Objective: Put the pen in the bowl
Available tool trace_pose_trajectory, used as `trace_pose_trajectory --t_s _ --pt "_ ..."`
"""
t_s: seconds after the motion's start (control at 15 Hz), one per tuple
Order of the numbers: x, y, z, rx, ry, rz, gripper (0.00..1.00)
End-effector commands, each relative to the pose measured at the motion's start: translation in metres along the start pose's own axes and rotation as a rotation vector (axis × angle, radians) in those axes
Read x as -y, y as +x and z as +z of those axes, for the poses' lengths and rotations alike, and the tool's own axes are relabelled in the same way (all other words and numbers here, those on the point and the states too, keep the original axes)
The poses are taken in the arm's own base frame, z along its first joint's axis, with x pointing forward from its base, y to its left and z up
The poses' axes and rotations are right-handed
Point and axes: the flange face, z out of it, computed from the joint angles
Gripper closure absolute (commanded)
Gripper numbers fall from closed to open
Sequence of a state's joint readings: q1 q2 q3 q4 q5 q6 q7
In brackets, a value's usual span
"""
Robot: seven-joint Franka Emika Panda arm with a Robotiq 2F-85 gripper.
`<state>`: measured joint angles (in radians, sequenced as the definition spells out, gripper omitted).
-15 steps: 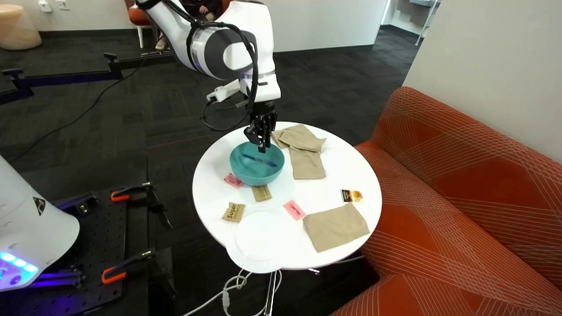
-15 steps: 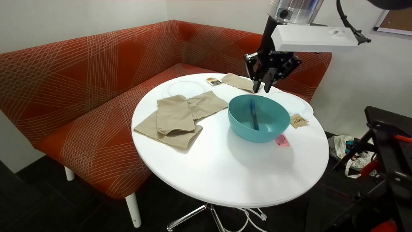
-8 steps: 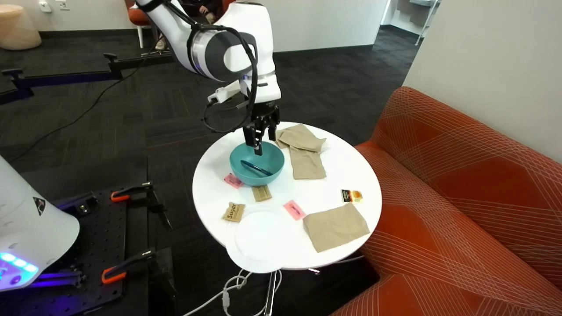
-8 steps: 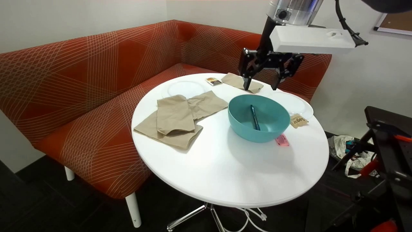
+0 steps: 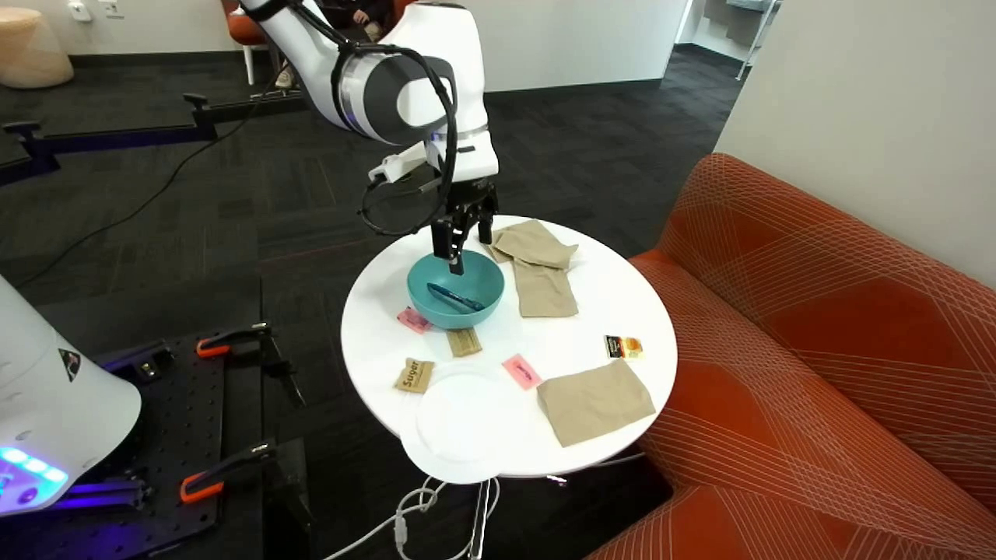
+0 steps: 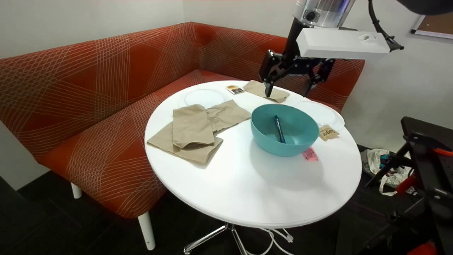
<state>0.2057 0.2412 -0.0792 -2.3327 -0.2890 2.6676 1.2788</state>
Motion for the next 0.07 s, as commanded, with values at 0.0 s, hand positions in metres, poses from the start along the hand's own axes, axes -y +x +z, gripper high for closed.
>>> trace_pose_trajectory --t_s 0.0 --pt "0.0000 0.0002 -0.0003 -0.001 -0.001 0.002 0.00"
